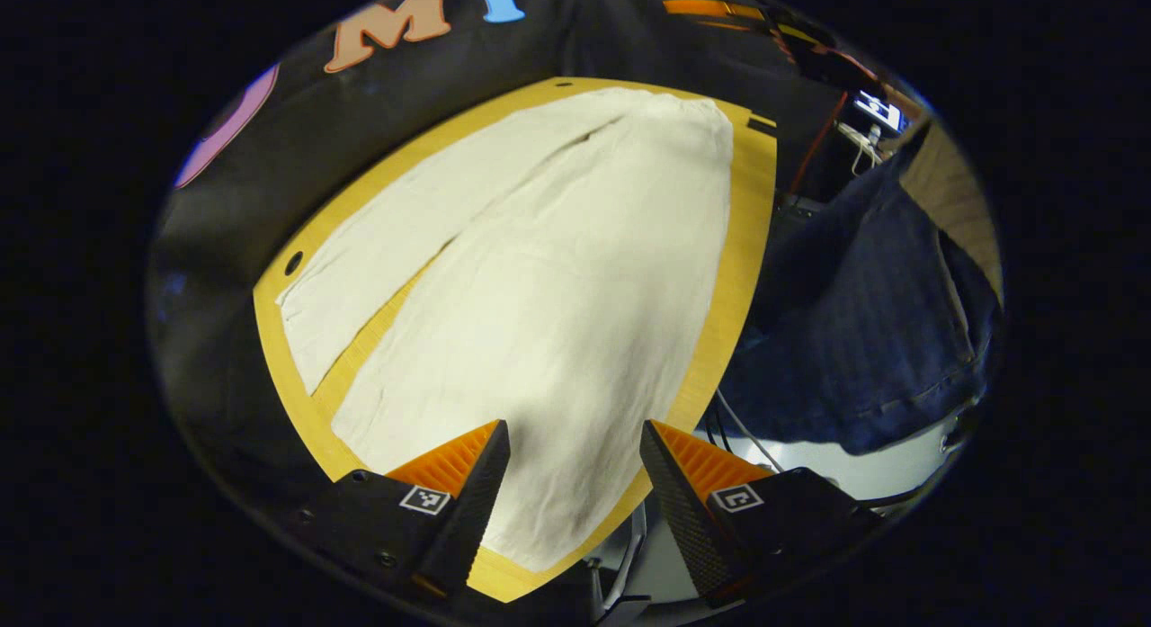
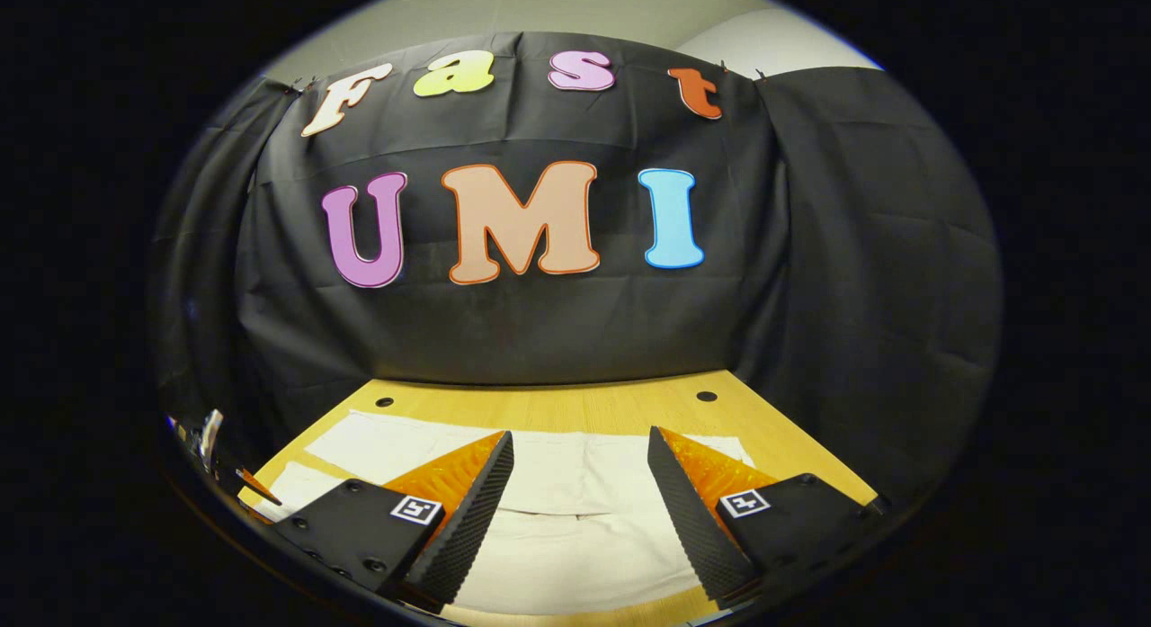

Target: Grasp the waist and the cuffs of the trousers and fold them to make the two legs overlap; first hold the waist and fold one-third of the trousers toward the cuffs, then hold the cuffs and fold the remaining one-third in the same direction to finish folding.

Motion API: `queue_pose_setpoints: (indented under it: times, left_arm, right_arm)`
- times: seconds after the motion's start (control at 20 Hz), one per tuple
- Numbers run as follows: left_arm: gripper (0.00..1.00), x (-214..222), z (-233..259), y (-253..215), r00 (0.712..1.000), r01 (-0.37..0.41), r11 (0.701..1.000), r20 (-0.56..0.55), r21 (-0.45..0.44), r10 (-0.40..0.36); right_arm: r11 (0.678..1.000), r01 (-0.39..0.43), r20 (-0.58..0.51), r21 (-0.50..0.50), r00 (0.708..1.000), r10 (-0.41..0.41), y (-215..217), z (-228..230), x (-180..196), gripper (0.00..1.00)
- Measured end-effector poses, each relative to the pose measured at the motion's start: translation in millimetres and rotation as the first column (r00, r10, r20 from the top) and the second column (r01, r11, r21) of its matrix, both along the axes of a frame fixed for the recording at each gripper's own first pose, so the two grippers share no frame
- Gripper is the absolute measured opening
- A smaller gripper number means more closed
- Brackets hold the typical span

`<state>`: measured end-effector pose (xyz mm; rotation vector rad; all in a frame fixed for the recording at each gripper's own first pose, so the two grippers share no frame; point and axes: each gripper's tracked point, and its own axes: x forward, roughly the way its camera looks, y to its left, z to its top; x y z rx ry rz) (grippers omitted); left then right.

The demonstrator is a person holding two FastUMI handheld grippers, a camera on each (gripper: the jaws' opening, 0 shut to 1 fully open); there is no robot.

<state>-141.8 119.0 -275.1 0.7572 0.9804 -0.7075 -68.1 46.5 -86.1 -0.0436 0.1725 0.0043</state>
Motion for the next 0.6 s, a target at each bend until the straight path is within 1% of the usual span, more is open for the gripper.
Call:
queue_pose_setpoints:
  times: [0.1,0.2,0.3,0.5,0.6]
  left_arm:
    - [0.87,-7,-15,7,0.999,0.015,0.999,-0.045,0.039,-0.014]
    - [0.88,-14,-24,17,0.996,0.043,0.997,-0.082,0.072,-0.037]
    - [0.86,-20,-31,24,0.993,0.067,0.993,-0.107,0.102,-0.056]
    - [0.87,-28,-38,34,0.987,0.094,0.985,-0.146,0.142,-0.074]
    - [0.87,-28,-39,32,0.985,0.099,0.985,-0.157,0.138,-0.077]
  right_arm:
    - [1.0,0.014,-0.017,-0.011,1.0,-0.014,-6,-7,-6,0.96]
    - [0.999,0.023,-0.029,-0.022,0.999,-0.024,-10,-10,-8,0.96]
    - [0.999,0.029,-0.034,-0.029,0.999,-0.03,-10,-12,-5,0.96]
    - [0.999,0.022,-0.04,-0.029,0.999,-0.024,-8,-16,-6,0.96]
    - [1.0,0.009,-0.045,-0.025,0.999,-0.01,-2,-19,-4,0.96]
